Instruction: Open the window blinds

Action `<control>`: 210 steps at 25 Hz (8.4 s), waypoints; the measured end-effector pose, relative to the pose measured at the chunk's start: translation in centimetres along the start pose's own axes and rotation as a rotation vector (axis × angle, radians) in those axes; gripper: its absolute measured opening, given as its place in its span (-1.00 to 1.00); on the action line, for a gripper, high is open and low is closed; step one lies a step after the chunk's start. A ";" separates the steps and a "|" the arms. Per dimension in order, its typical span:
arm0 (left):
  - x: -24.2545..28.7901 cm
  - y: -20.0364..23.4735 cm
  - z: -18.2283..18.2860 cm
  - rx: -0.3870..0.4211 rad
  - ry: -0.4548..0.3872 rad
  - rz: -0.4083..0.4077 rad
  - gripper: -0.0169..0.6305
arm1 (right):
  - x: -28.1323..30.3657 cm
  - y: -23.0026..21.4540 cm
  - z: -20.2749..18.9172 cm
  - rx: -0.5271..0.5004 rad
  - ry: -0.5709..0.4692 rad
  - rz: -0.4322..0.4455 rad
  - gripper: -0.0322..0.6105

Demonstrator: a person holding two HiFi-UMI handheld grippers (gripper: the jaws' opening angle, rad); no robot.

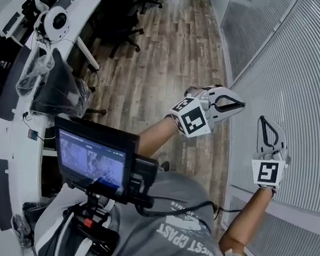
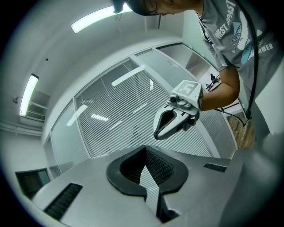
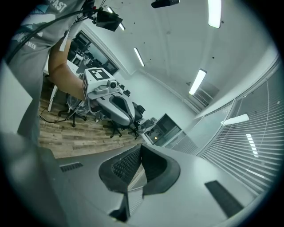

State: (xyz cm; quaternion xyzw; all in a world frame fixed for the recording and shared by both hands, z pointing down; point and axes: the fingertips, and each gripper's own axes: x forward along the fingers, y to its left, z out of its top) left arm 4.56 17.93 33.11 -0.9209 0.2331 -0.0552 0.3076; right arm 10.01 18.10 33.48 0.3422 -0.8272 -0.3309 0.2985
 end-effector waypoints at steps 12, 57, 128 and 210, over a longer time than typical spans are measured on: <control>10.9 10.4 -10.4 -0.046 0.046 0.024 -0.94 | 12.7 -9.6 -8.9 0.003 -0.019 0.061 -0.92; 42.6 40.3 -35.7 -0.063 -0.050 -0.173 -0.94 | 44.1 -36.7 -30.3 0.100 0.105 -0.057 -0.92; 61.1 51.2 -61.6 -0.937 0.109 -0.223 -0.56 | 62.7 -44.8 -34.3 0.172 0.131 0.023 -0.92; 57.8 54.9 -57.7 -0.422 -0.031 -0.101 -0.94 | 62.6 -43.9 -37.1 0.289 0.171 0.042 -0.92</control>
